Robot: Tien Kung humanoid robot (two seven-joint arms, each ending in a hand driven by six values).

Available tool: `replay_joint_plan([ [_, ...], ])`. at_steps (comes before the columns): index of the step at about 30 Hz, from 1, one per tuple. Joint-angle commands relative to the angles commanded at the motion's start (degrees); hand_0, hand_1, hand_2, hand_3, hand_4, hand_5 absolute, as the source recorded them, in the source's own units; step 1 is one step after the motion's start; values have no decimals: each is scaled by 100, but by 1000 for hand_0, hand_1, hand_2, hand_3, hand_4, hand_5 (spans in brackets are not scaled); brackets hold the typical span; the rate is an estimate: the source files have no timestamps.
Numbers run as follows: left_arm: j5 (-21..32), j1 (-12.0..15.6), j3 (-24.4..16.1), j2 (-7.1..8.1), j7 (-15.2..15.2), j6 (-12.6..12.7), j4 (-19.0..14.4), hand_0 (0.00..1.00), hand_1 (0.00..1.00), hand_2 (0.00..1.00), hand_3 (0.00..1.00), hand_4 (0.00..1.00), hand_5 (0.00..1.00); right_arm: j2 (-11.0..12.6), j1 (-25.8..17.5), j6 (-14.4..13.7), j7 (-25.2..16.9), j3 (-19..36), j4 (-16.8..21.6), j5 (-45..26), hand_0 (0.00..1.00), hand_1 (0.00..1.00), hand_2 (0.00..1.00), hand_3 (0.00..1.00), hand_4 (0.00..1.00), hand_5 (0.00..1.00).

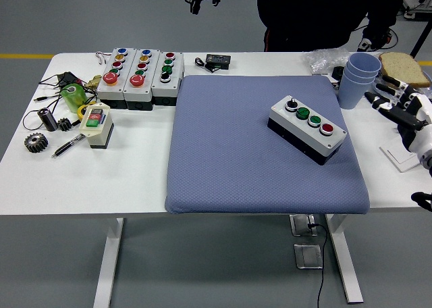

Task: Pick up the button,place it on the desk,press the button,press the button

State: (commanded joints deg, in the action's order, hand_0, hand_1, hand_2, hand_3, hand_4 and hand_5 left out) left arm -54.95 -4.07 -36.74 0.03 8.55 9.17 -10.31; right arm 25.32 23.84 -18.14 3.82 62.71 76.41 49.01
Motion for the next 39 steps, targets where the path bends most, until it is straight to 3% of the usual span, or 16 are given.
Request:
replay_joint_plan([
  [5, -31, 8, -21, 1, 7, -2, 0, 622, 657, 675, 594, 338, 651, -54, 208, 201, 164, -220, -107, 857, 998, 921, 976, 989, 998, 40],
  [9, -22, 15, -22, 7, 6, -5, 0, 622, 657, 675, 594, 338, 651, -139, 426, 432, 309, -540, -160, 2086, 998, 921, 976, 989, 998, 40],
  [15, 9, 12, 3, 10, -1, -5, 0, 622, 658, 675, 595, 334, 649, -296, 644, 587, 473, -827, -163, 3277, 998, 926, 981, 991, 998, 55],
  [24, 97, -15, 35, 19, -19, 1, 0, 622, 659, 676, 596, 333, 648, -640, 1014, 717, 662, -1258, -544, 5374, 998, 932, 985, 992, 998, 86],
  [39, 58, -22, -9, 12, -5, -2, 0, 623, 659, 677, 598, 332, 647, -1009, 1444, 764, 863, -1581, -1580, 4993, 998, 930, 984, 990, 998, 107],
])
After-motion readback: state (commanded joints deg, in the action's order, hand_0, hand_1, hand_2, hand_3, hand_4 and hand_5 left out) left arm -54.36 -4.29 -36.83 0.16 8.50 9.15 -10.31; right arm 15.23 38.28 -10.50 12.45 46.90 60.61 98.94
